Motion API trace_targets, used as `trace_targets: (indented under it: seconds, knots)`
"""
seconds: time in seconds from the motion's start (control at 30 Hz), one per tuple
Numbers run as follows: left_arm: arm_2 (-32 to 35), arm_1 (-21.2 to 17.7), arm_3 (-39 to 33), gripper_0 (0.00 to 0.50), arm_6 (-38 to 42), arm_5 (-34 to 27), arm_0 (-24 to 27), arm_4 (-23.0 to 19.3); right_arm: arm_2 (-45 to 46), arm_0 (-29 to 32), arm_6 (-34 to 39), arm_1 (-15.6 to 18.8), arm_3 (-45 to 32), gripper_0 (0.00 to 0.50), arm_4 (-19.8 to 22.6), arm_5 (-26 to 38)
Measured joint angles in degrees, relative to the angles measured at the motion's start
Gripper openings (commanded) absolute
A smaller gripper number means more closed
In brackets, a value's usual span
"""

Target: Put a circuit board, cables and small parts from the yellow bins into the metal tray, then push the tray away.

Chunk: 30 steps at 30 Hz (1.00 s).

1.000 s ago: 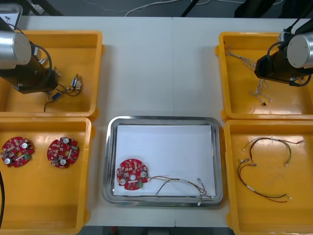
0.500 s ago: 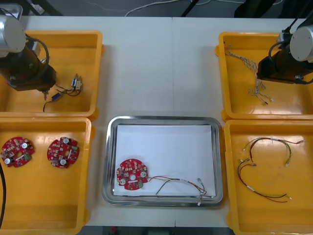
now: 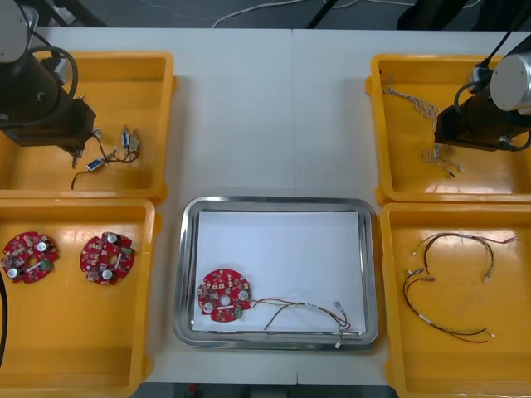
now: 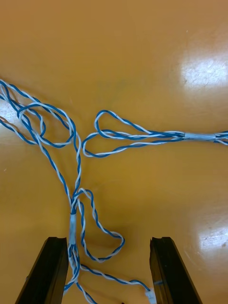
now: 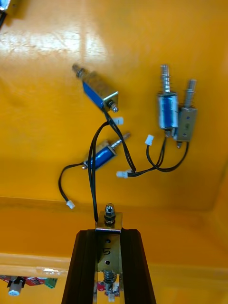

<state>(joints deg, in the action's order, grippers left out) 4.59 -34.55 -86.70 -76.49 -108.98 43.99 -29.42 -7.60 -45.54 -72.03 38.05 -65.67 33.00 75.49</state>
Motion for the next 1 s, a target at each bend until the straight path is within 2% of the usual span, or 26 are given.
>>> trace_targets:
  seconds: [0.17,0.43,0.63,0.8,1.0]
  knots:
    - [0.0,-0.2,-6.5,0.000,0.1,-0.5,-1.7,-4.1,0.0,0.0,0.0,-0.7,0.0,0.500,0.1,0.0]
    - [-2.5,-2.0,-13.9,0.000,5.8,-0.6,-4.9,-6.3,0.0,0.0,0.0,-1.6,0.2,0.500,0.2,0.0]
    - [-2.9,-2.7,-14.0,0.000,8.8,-0.6,-5.3,-6.7,-0.5,0.0,0.0,-2.0,0.3,0.500,0.1,-0.1]
    - [-2.9,-2.8,-13.1,0.000,8.8,-0.2,-5.3,-4.4,-1.4,0.0,0.0,-2.0,0.3,0.500,0.1,-0.3]
    - [-2.9,-2.8,-3.7,0.000,8.5,8.9,-5.2,-1.5,-1.4,0.3,0.0,-2.1,0.4,0.500,0.1,-1.2]
